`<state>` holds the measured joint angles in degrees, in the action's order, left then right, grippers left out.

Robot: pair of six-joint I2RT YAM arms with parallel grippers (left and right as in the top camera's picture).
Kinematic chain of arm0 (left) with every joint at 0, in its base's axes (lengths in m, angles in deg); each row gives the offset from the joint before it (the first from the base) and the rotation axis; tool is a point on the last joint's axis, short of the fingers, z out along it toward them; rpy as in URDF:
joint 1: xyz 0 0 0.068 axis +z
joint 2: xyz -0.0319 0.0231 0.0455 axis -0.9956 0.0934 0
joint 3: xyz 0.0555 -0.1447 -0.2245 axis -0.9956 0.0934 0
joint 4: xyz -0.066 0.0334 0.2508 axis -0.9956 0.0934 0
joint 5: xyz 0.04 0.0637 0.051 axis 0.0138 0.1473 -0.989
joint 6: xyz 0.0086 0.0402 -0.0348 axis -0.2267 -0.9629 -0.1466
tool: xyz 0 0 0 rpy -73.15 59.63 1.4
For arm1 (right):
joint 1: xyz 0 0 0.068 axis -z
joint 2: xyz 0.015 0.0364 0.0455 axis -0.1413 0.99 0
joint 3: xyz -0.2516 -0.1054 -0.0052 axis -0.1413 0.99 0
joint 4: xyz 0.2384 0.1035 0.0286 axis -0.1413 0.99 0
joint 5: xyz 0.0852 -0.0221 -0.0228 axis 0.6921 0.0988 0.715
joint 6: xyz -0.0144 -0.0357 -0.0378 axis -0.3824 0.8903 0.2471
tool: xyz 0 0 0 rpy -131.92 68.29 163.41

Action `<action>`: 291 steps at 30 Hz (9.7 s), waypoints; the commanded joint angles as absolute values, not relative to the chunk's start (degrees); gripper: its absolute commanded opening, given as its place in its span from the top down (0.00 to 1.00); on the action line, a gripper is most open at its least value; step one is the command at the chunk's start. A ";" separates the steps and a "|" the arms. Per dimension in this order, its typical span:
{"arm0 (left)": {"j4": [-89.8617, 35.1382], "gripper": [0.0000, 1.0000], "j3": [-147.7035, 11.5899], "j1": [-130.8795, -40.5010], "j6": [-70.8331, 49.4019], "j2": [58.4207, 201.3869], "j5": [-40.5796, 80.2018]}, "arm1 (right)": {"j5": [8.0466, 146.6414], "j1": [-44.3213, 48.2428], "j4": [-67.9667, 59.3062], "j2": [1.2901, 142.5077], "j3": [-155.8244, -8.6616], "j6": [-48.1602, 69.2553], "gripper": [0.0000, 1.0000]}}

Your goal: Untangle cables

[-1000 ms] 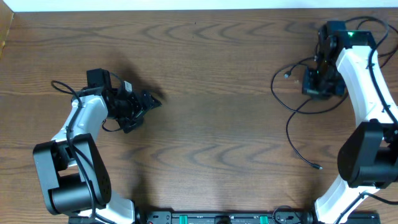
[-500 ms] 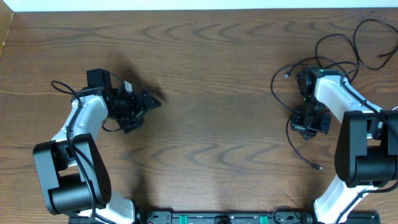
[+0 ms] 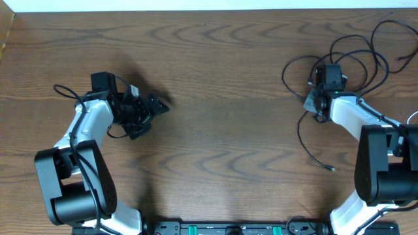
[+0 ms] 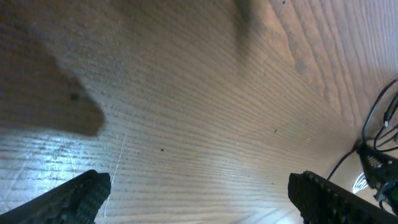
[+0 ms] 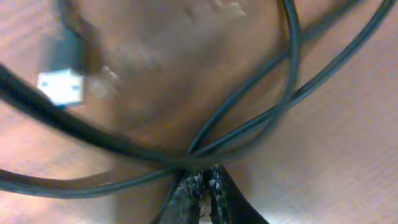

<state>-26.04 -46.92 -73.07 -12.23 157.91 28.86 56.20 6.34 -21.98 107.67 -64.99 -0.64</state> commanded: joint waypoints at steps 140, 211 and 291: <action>-26.08 0.02 -47.21 -72.81 -12.15 158.15 28.31 | 73.64 22.78 -44.06 136.98 -89.69 19.92 0.99; -26.08 0.02 -47.21 -72.81 -12.15 158.15 28.31 | 63.87 8.68 -33.96 132.54 -108.83 21.72 0.99; -26.08 0.02 -47.21 -72.81 -12.15 158.15 28.31 | 71.76 -31.86 12.16 131.71 -106.10 2.55 0.54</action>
